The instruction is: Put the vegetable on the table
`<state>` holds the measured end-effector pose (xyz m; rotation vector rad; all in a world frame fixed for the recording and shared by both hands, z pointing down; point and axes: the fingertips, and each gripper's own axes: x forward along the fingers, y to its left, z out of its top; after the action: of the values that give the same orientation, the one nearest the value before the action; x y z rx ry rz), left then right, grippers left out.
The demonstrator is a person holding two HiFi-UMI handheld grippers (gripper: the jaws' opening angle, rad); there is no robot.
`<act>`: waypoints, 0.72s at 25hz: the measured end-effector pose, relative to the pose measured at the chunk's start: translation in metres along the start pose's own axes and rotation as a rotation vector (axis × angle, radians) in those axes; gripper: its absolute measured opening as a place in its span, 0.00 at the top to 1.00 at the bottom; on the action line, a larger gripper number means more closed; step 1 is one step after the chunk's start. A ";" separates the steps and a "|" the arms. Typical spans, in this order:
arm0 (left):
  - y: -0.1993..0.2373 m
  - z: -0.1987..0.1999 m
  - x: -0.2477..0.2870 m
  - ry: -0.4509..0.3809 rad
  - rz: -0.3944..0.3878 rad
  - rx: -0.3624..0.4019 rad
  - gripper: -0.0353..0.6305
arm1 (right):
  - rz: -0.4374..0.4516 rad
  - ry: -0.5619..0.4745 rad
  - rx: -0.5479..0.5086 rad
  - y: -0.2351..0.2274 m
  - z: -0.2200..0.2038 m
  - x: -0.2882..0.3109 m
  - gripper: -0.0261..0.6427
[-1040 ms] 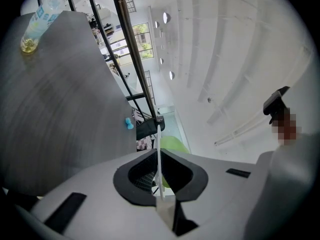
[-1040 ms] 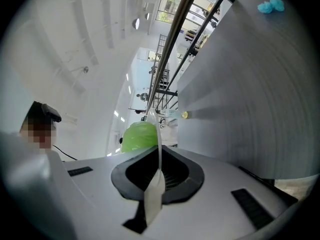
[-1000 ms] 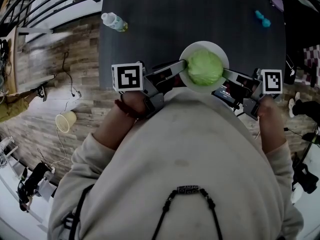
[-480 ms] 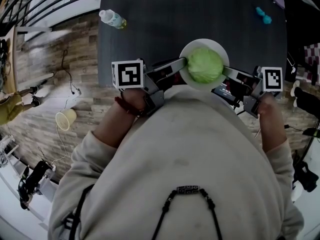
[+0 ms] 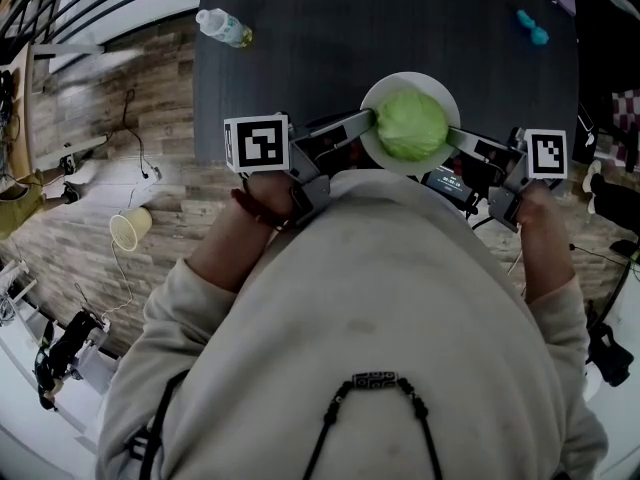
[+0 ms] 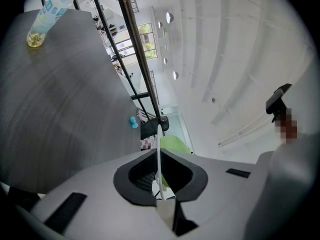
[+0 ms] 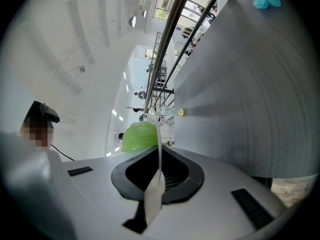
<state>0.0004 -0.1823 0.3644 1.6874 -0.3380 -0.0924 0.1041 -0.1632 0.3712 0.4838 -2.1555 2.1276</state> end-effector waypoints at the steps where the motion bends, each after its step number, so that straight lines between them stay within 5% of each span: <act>1: 0.001 0.000 0.000 -0.002 0.002 -0.002 0.92 | 0.000 0.003 0.001 -0.001 0.000 0.000 0.92; 18: 0.016 -0.006 -0.001 -0.023 0.027 -0.060 0.92 | 0.011 0.034 0.014 -0.015 -0.001 0.008 0.92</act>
<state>-0.0014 -0.1778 0.3805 1.6233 -0.3713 -0.1012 0.1005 -0.1633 0.3874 0.4342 -2.1315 2.1423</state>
